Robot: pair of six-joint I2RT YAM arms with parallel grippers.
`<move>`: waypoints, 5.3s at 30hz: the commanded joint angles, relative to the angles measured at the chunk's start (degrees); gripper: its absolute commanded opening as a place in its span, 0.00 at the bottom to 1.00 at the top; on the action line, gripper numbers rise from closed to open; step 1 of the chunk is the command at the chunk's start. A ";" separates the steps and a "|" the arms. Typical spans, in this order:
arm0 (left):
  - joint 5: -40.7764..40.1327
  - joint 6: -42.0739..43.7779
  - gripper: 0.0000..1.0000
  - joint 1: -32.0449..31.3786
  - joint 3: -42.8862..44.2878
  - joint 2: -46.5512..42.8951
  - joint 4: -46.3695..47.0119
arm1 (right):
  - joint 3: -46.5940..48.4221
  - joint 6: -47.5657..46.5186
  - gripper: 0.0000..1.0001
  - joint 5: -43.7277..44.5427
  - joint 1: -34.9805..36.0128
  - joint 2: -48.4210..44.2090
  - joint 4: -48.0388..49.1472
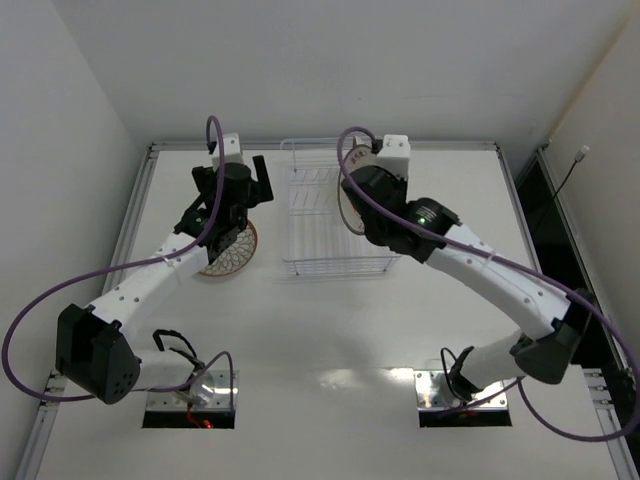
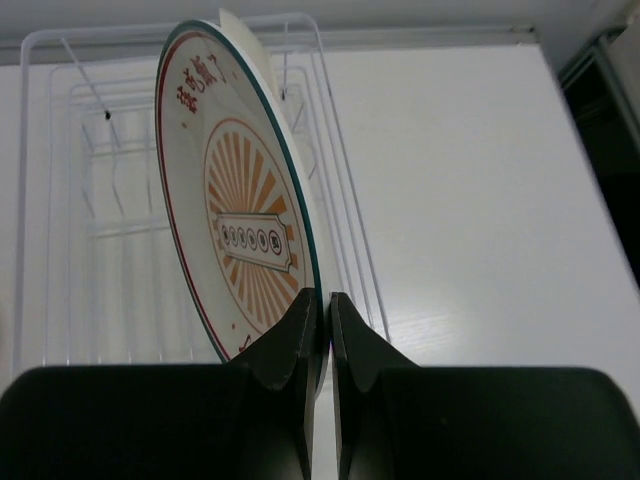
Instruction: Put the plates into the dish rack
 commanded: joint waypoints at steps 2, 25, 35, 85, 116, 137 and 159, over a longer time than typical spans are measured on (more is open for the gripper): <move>-1.97 0.55 0.99 -0.44 0.81 -1.35 1.46 | 10.47 -7.72 0.00 11.84 1.36 8.21 8.36; -1.97 0.55 0.99 -0.44 0.81 -1.35 0.93 | 22.36 -36.03 0.00 24.43 -1.26 35.13 30.34; -3.11 0.55 0.99 -0.44 0.81 -1.88 0.93 | 24.46 -33.66 0.00 20.21 -4.35 39.43 28.50; -1.44 5.39 0.99 -0.44 6.77 10.24 -10.47 | -43.01 4.20 0.66 -28.83 -4.62 -21.88 26.55; 3.46 9.60 1.00 1.75 -3.50 21.76 -18.76 | -71.15 2.73 0.80 -28.48 -1.18 -43.26 42.99; 13.93 11.27 0.40 10.72 6.08 37.76 -20.95 | -72.21 2.20 0.82 -28.48 -2.23 -45.29 42.99; 27.11 1.61 0.00 11.34 29.69 15.27 -26.49 | -71.60 3.26 0.82 -28.48 -2.76 -41.60 42.99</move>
